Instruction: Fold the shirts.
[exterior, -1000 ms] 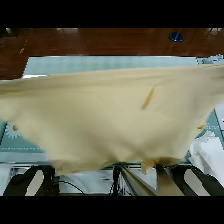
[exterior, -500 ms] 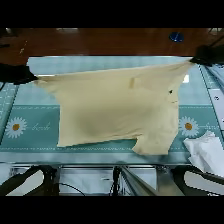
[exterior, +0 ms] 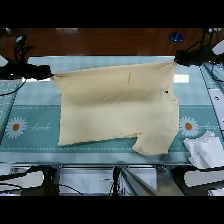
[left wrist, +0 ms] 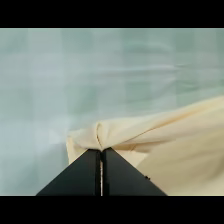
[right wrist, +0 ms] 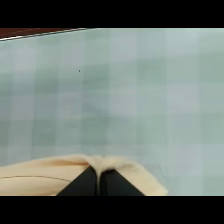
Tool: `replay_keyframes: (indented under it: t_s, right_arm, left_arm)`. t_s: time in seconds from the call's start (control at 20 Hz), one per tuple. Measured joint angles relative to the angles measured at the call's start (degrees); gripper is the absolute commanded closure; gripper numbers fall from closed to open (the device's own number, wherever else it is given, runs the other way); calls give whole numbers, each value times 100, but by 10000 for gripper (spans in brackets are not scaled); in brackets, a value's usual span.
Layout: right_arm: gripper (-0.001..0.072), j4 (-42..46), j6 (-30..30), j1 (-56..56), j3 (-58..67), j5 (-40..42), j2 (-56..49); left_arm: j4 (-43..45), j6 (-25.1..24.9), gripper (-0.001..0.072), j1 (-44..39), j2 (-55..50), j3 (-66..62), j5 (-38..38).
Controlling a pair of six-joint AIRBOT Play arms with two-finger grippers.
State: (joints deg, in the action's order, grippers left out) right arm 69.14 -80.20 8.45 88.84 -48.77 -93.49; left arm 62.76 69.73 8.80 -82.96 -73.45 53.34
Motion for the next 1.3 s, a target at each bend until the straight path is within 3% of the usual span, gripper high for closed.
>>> replay_keyframes:
  t_s: [0.25, 0.65, 0.95, 1.0, 1.1, 1.15, 1.2, 1.25, 1.3]
  right_arm:
    - [683, -160, 33, 7, 42, -168, -306]
    - [683, 398, -15, 122, -81, -2256, 59]
    - [681, 627, -157, 131, -750, -2492, 96]
    - [680, 577, -173, 131, -822, -2474, 96]
    - [673, 461, -188, 131, -909, -2424, 96]
    - [577, 426, -190, 131, -935, -2396, 96]
    - [424, 398, -192, 133, -957, -2387, 105]
    - [321, 385, -188, 142, -968, -2415, 129]
    - [274, 372, -118, 157, -979, -2474, 173]
  left_arm:
    - [61, -33, 682, -262, -468, -48, -107]
    - [511, 313, 682, -122, -280, -98, 1875]
    - [398, 466, 675, -190, -306, 280, 2081]
    - [358, 468, 664, -195, -310, 308, 2026]
    - [214, 470, 518, -201, -313, 341, 1947]
    - [118, 466, 515, -188, -313, 348, 1873]
    - [44, 431, 456, -155, -313, 334, 1869]
    - [-4, 382, 335, -87, -310, 297, 1950]
    - [-31, 328, 248, 28, -304, 234, 2081]
